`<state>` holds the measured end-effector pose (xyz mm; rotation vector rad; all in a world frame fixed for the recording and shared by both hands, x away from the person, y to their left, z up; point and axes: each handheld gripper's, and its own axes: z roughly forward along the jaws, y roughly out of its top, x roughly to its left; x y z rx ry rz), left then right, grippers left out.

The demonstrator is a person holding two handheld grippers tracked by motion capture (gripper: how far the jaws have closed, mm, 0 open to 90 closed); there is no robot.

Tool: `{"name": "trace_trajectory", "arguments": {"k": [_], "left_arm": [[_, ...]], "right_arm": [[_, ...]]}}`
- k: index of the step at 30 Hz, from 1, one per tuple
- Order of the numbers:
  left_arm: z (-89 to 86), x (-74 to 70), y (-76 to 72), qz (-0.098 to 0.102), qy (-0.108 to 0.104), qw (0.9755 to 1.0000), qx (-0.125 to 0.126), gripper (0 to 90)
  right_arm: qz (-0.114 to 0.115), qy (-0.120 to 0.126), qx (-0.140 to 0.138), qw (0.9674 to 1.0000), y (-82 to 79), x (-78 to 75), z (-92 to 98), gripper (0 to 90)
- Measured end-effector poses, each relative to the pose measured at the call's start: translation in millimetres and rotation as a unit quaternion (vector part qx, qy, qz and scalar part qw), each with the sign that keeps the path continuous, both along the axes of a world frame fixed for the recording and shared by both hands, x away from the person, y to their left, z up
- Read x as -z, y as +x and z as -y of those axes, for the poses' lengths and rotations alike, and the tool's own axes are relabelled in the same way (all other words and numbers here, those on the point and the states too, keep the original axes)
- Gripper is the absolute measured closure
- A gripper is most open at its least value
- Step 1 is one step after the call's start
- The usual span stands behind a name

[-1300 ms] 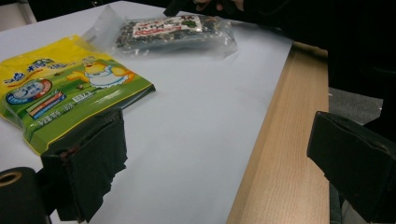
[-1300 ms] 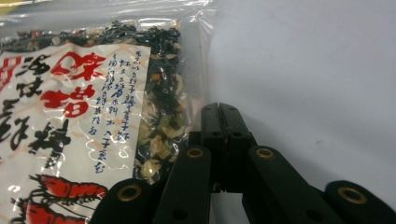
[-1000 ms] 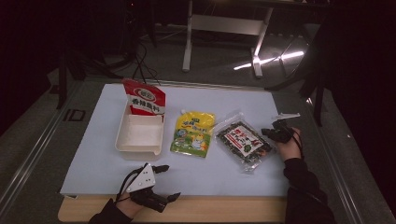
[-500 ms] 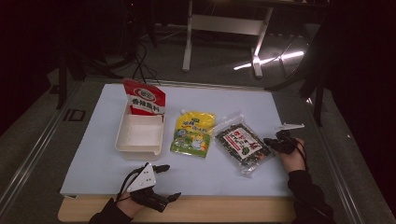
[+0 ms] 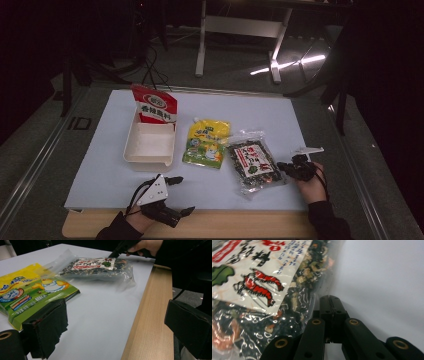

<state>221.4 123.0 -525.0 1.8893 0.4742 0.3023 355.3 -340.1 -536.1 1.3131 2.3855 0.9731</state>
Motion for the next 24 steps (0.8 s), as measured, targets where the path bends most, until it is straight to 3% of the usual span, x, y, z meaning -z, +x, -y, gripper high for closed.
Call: {"name": "trace_trajectory", "arguments": {"k": [9, 24], "left_arm": [[3.4, 0.1, 1.2, -0.001, -0.001, 1.0, 0.007, 5.7], [7.8, 0.2, 1.8, -0.001, 0.001, 0.9999, 0.017, 5.7]], "right_arm": [[0.002, 0.015, -0.031, 0.9994, -27.5, -2.0, -18.2, 89.9], [-0.004, 0.021, -0.077, 0.9968, -50.8, -8.9, -42.8, 89.9]]}}
